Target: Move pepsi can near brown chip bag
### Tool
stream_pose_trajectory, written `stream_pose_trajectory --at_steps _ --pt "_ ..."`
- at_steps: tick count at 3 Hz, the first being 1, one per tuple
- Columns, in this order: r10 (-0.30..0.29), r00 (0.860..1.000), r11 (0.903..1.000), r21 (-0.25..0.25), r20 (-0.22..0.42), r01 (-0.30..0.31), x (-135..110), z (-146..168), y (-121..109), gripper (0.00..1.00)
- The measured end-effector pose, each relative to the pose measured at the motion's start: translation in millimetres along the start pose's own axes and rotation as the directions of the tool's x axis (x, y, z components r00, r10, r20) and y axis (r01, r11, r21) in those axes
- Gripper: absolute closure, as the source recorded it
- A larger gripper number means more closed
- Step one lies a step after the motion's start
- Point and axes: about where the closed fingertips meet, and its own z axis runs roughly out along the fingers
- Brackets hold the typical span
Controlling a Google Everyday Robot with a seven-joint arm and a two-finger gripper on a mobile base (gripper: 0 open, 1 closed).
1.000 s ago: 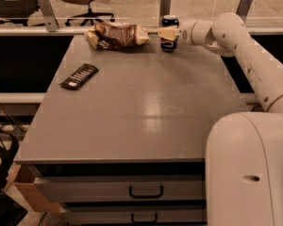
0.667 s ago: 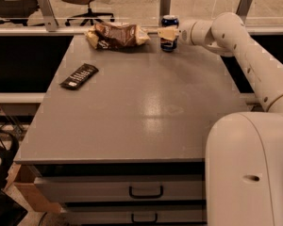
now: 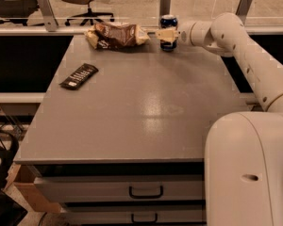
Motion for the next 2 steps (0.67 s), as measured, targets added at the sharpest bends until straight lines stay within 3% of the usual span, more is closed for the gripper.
stream_pose_trajectory --at_steps 1,2 --pt "0.001 1.0 1.0 -0.004 -0.001 -0.001 1.0 2.5 2.0 0.0" --pt "0.001 1.0 1.0 -0.004 -0.001 -0.001 1.1 2.6 2.1 0.0"
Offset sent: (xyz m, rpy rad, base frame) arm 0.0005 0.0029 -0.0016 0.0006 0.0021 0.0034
